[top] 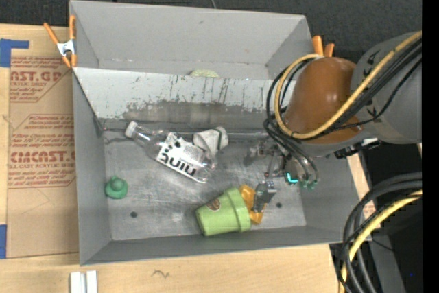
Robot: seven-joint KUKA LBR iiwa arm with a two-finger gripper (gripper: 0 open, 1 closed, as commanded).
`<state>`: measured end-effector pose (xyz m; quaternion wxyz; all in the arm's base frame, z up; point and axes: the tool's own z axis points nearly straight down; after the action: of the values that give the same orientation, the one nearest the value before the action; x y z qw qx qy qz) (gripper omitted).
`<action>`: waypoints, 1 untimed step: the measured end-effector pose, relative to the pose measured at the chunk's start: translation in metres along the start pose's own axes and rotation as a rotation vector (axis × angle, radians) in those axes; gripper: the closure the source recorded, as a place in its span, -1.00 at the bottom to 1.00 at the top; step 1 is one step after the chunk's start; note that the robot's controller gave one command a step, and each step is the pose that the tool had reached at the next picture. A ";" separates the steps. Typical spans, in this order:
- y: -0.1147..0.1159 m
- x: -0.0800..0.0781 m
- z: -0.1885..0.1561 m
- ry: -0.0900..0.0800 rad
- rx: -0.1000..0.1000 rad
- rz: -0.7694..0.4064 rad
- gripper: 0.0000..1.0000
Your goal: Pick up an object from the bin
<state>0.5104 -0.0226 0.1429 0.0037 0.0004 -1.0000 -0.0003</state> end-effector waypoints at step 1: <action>0.000 -0.002 -0.004 -0.007 0.001 0.000 -1.00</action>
Offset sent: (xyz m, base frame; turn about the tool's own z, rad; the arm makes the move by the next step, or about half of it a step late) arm 0.0476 -0.0138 -0.0729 -0.3185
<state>0.5124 -0.0227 0.1465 0.0000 0.0006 -1.0000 0.0000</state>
